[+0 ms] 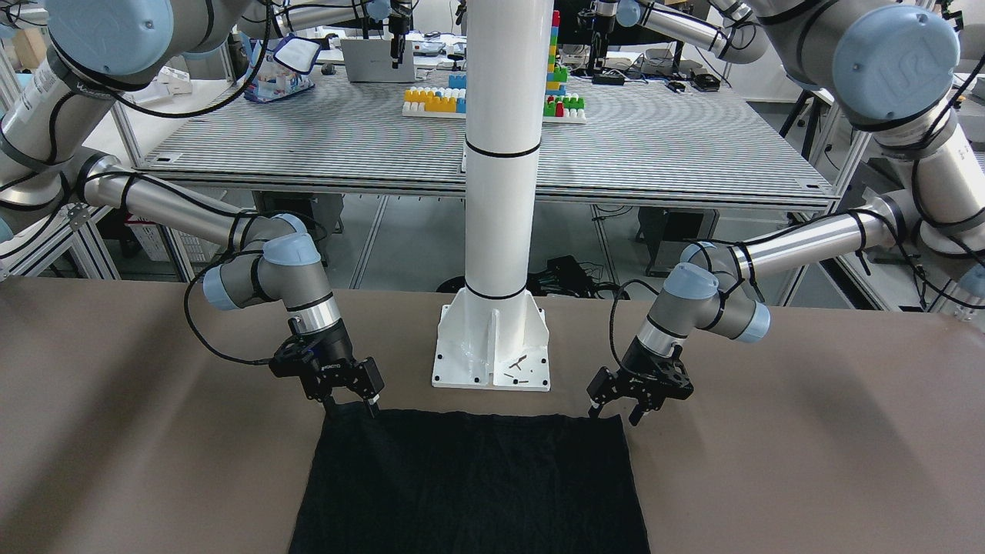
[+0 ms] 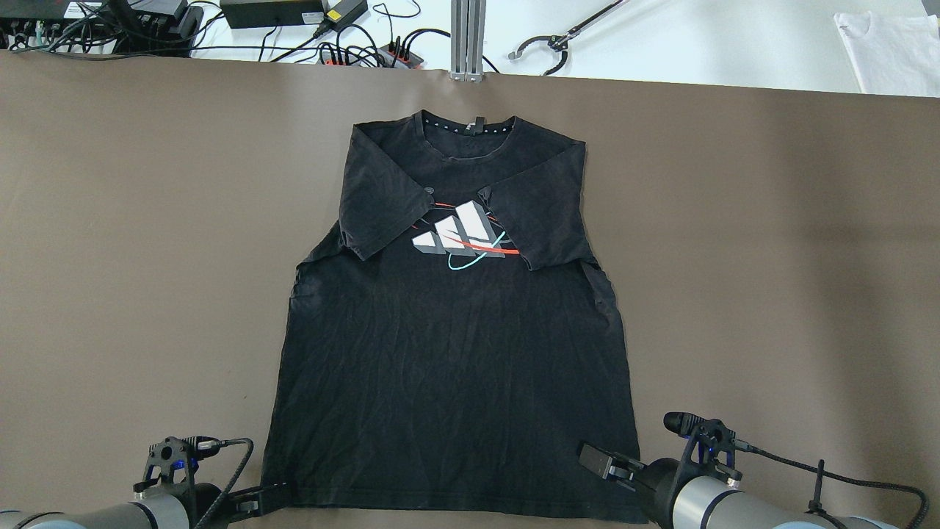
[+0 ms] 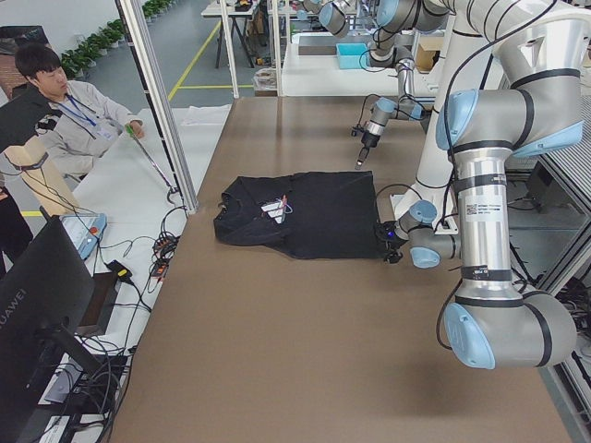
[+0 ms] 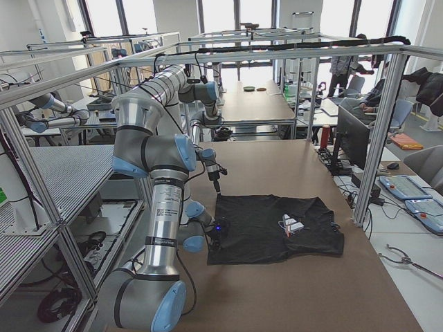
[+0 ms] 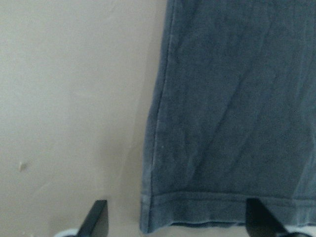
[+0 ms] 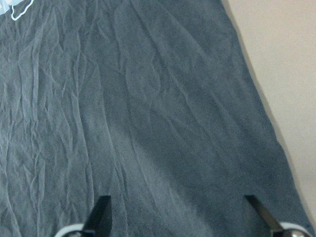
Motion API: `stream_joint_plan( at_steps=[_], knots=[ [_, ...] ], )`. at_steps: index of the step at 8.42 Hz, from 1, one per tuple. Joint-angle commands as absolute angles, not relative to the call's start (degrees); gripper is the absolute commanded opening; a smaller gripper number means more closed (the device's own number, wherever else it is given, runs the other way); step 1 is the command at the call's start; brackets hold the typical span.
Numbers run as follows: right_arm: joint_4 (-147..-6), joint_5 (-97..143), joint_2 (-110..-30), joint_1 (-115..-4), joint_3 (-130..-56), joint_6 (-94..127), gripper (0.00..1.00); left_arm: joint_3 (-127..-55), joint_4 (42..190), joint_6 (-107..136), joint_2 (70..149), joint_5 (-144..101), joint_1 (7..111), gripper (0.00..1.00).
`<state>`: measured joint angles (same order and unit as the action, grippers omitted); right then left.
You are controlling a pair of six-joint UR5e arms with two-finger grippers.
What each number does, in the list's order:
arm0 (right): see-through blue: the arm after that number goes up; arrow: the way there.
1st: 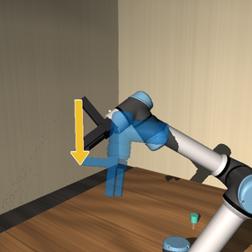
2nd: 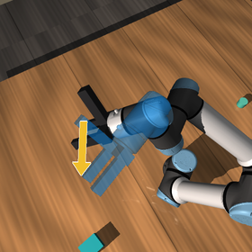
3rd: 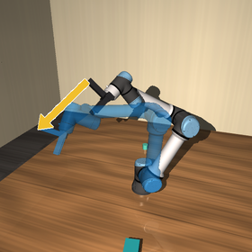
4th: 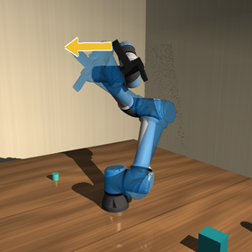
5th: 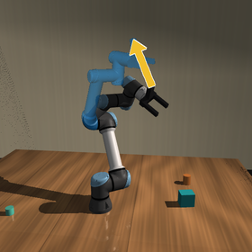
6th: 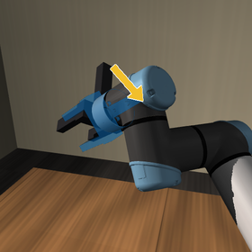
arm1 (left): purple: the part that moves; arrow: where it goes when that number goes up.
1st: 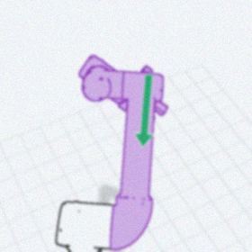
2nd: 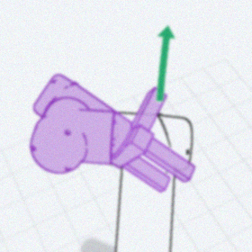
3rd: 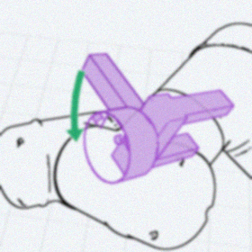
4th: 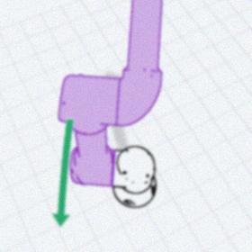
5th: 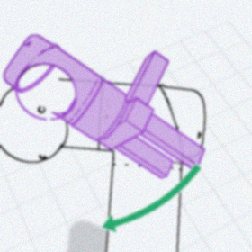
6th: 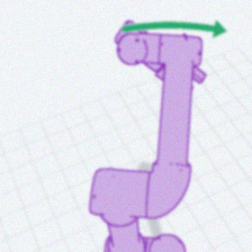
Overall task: Fold clothes
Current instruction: 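Move both grippers to the hem corners nearest the robot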
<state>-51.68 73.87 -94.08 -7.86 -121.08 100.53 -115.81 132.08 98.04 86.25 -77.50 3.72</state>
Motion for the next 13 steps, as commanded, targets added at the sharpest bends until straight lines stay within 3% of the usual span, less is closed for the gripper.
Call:
stream_joint_plan(
  at_steps=[1, 5, 6, 7, 13],
  knots=[
    [-51.68, 73.83, -94.04, -7.82, -121.03, 100.55, 0.94, -115.66, 132.01, 97.56, 85.87, -76.82, 2.9, 0.57],
    [-51.68, 73.92, -94.04, -7.82, -121.03, 100.55, 0.94, -115.58, 131.84, 97.21, 85.96, -76.9, 2.11, 0.46],
    [-51.68, 74.0, -93.96, -7.82, -121.03, 100.55, 0.94, -115.58, 131.84, 97.21, 85.96, -76.9, 2.11, 0.26],
    [-51.94, 74.0, -94.04, -7.82, -120.68, 100.55, 0.94, -115.58, 131.84, 97.21, 85.96, -76.9, 2.11, 0.0],
    [-52.03, 74.62, -98.42, -6.6, -118.65, 100.46, 0.93, -115.14, 131.75, 97.03, 86.04, -76.9, 2.11, 0.0]
  ],
)
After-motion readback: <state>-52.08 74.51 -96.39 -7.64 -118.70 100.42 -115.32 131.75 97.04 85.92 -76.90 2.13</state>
